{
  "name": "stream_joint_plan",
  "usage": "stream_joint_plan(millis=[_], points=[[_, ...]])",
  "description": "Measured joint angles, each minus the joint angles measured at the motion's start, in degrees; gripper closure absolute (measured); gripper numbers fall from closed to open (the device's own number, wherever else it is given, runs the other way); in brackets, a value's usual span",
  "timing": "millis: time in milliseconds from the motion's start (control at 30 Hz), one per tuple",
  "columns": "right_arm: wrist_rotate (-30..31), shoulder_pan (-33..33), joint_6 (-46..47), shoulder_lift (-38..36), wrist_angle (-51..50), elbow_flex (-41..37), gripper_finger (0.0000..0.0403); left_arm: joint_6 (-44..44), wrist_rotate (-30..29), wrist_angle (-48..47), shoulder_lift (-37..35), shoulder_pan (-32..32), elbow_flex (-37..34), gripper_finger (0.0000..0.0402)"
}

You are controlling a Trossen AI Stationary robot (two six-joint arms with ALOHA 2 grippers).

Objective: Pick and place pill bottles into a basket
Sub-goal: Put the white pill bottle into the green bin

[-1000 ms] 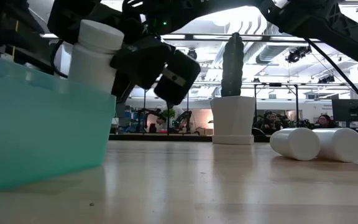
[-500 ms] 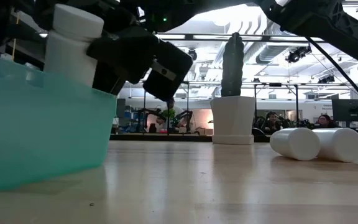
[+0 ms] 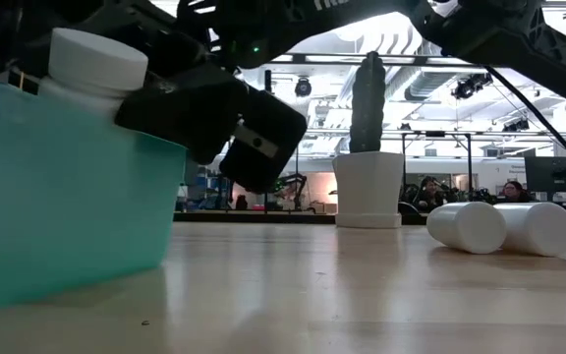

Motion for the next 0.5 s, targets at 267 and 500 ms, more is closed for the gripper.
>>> stream_joint_plan(millis=[267, 500], points=[[0.51, -0.51, -1.58, 0.00, 1.19, -0.02, 0.0204, 0.00, 0.26, -1.76, -0.01, 0.00, 0.00, 0.0140], [0.03, -0.51, -5.25, -0.02, 1.28, -0.02, 0.0163, 0.70, 0.28, -3.55, -0.01, 0.00, 0.00, 0.0140]])
